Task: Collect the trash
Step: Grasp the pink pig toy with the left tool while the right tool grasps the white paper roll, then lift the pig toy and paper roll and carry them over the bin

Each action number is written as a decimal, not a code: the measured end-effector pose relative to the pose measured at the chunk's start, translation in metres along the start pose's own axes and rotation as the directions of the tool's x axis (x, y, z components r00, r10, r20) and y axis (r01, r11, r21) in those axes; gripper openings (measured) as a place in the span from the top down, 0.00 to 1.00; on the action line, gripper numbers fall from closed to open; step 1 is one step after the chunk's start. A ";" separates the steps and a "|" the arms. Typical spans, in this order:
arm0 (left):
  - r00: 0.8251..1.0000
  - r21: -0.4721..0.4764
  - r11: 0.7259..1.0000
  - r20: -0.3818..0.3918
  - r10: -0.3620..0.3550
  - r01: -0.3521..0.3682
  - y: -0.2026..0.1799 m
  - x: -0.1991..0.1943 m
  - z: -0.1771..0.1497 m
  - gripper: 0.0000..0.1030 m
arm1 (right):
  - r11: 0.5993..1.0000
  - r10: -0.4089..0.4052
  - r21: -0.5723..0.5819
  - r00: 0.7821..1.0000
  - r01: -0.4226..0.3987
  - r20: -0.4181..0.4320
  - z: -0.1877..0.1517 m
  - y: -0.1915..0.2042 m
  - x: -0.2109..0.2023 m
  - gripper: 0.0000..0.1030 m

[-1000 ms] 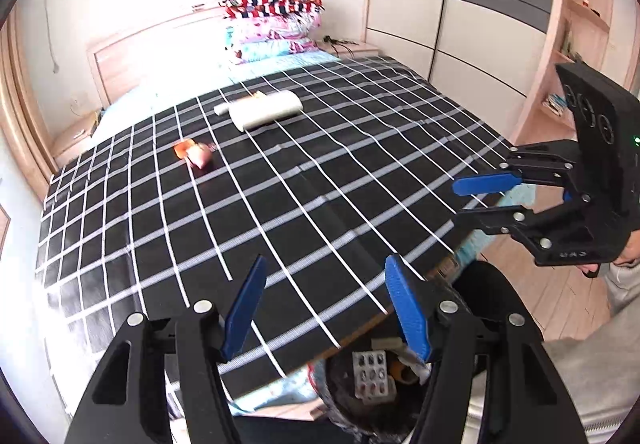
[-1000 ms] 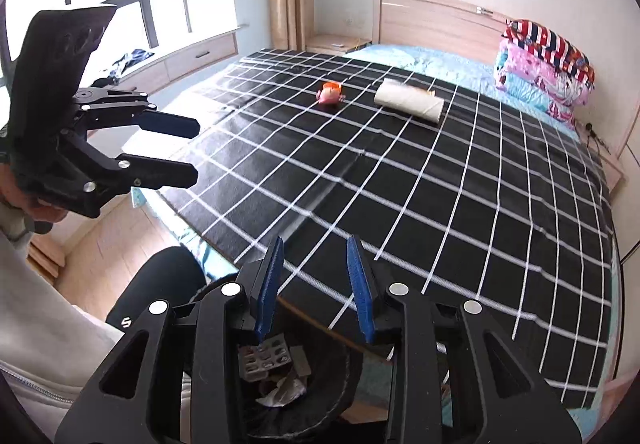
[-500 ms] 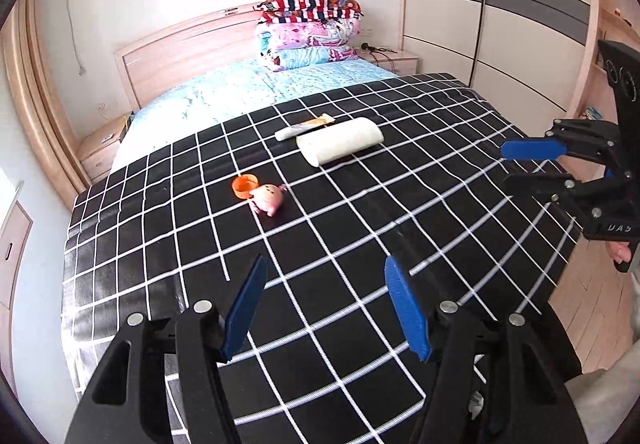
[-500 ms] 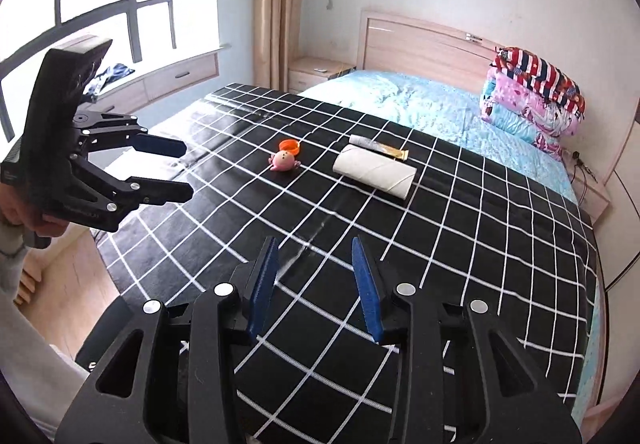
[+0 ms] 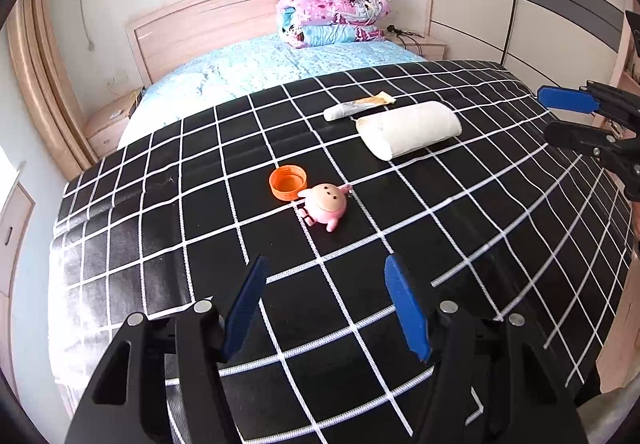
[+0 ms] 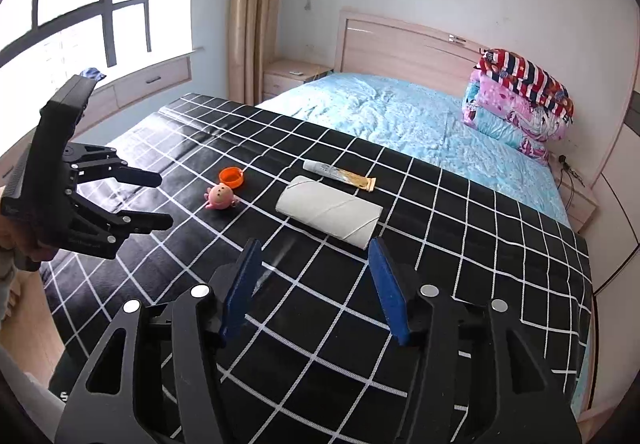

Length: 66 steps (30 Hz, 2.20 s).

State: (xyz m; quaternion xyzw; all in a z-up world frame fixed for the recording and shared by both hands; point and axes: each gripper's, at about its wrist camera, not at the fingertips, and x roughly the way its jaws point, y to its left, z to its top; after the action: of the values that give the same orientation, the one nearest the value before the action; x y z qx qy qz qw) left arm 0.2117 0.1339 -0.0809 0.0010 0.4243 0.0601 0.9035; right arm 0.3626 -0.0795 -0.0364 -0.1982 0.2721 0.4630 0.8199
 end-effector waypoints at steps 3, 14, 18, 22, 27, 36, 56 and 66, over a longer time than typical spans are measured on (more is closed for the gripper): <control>1.000 -0.018 1.000 -0.007 0.003 -0.003 0.007 0.010 0.003 0.43 | 1.000 -0.003 0.022 1.000 0.003 -0.028 0.001 -0.010 0.022 0.46; 1.000 -0.019 1.000 -0.028 -0.012 0.011 0.013 0.036 0.013 0.43 | 0.990 0.062 0.136 0.991 -0.046 -0.118 -0.005 -0.038 0.080 0.44; 0.999 -0.025 1.000 -0.037 -0.014 0.013 0.015 0.047 0.017 0.43 | 0.985 0.078 0.162 0.989 -0.057 -0.125 -0.005 -0.044 0.089 0.44; 0.999 -0.024 1.000 -0.031 -0.008 0.007 0.015 0.055 0.023 0.43 | 0.970 0.135 0.218 0.983 -0.106 -0.123 -0.005 -0.052 0.099 0.44; 1.000 -0.022 0.999 -0.009 -0.023 0.023 0.014 0.057 0.027 0.56 | 0.959 0.174 0.243 0.979 -0.145 -0.103 -0.003 -0.053 0.101 0.70; 1.000 0.005 1.000 0.002 -0.009 0.009 0.007 0.050 0.024 0.67 | 0.949 0.237 0.228 0.969 -0.217 -0.064 0.001 -0.045 0.088 0.92; 0.990 0.056 0.998 0.143 0.001 -0.009 -0.032 -0.044 0.016 0.67 | 0.976 0.190 0.096 0.980 -0.195 0.060 0.008 0.003 -0.016 0.96; 0.979 0.079 0.996 0.202 0.022 -0.039 -0.059 -0.100 -0.002 0.67 | 0.986 0.149 0.066 0.984 -0.156 0.102 -0.006 0.023 -0.070 0.96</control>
State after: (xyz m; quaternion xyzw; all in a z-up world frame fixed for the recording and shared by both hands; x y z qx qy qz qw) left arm 0.1533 0.0643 -0.0090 0.0508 0.3327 0.0560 0.9400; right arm 0.3113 -0.1179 0.0013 -0.1240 0.2633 0.5232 0.8010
